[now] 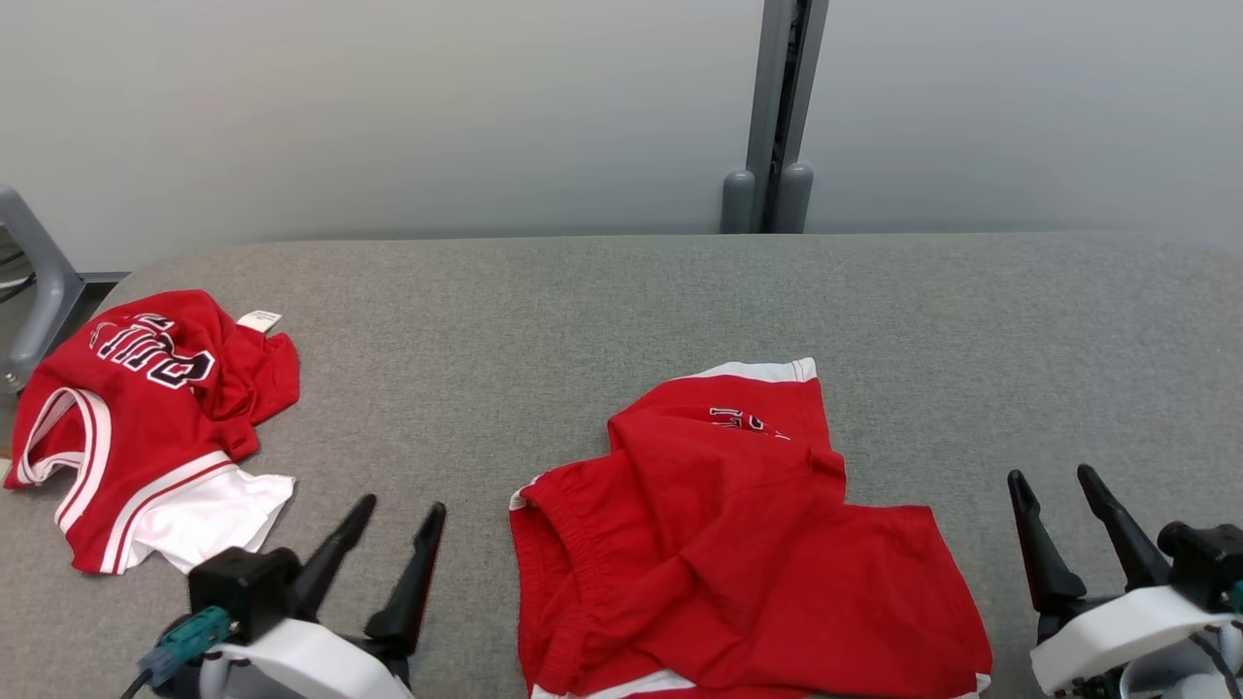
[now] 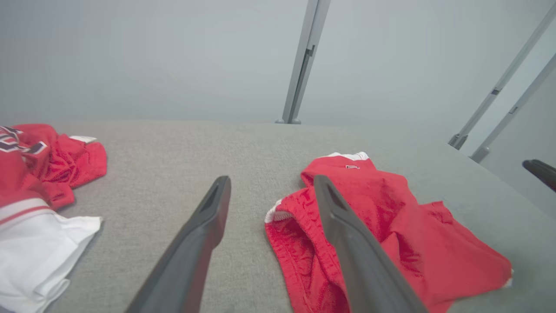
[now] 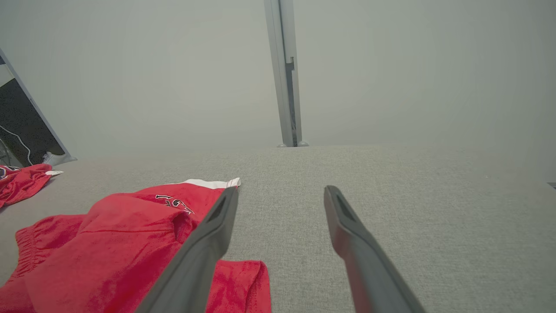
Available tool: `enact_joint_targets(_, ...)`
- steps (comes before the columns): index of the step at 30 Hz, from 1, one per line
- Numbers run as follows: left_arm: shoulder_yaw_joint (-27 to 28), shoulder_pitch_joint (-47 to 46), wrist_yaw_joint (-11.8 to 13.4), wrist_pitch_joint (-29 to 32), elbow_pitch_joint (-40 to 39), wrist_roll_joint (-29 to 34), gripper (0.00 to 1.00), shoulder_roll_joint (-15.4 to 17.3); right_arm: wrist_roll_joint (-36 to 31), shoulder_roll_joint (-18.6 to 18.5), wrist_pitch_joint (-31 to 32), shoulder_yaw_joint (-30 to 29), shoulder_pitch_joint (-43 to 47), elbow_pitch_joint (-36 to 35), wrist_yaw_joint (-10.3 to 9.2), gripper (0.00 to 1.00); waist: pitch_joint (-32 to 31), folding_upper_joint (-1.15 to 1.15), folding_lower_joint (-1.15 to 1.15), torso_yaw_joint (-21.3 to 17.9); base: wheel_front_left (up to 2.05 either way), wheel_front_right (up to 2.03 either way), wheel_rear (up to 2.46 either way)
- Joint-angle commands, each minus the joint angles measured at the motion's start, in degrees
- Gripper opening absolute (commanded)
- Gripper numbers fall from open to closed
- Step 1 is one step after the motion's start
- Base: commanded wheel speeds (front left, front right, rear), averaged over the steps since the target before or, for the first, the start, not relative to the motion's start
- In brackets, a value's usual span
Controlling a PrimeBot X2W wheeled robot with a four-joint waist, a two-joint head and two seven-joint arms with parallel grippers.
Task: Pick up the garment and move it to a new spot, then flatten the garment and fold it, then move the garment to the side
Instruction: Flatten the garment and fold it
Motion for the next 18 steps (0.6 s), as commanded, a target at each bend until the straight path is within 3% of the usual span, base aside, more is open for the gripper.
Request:
enact_joint_targets(1,1.39,-0.66,1.73,-2.82,0.14,2.12,1.00,0.56,0.18,-0.34,-0.25,0.26,1.16,0.14,0.02,1.00,-0.26,0.00,0.00,-0.52,0.00,0.00,0.00)
enact_joint_targets(8,5.50,0.89,6.78,-14.56,0.48,6.11,1.00,-1.75,1.62,-0.10,0.60,3.19,3.51,-0.56,0.02,1.00,1.06,0.00,0.00,-2.84,0.00,0.00,0.00)
enact_joint_targets(18,5.66,-1.57,6.18,-16.90,2.74,6.98,1.00,-3.78,11.41,-2.50,10.67,16.06,3.25,-0.50,0.02,1.00,2.66,0.00,0.00,-2.57,0.00,0.00,0.00)
